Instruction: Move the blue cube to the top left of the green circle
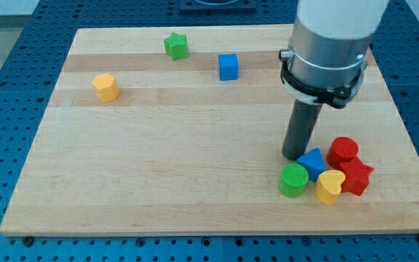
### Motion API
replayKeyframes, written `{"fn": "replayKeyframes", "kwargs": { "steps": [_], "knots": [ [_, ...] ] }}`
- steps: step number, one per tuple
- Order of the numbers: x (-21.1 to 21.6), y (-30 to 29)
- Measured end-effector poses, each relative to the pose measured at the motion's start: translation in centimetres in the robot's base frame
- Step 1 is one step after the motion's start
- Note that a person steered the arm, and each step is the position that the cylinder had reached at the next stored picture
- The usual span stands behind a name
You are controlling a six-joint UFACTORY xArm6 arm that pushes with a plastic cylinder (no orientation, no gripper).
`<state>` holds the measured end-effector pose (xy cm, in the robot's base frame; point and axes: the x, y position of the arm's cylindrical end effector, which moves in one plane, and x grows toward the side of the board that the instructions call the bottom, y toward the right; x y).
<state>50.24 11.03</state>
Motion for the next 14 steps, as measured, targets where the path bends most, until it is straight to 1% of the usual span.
{"fn": "replayKeyframes", "kwargs": {
  "steps": [1, 2, 4, 5, 6, 7, 8, 9, 10, 12, 13, 14],
  "knots": [
    [-3.1, 0.8],
    [-7.8, 1.1],
    [-20.5, 1.1],
    [-21.3, 1.1],
    [-22.9, -2.0],
    [-24.6, -8.2],
    [-24.7, -8.6],
    [-23.1, -10.0],
    [-22.4, -10.0],
    [-19.7, -10.0],
    [-19.6, -10.0],
    [-18.0, -10.0]
  ]
}}
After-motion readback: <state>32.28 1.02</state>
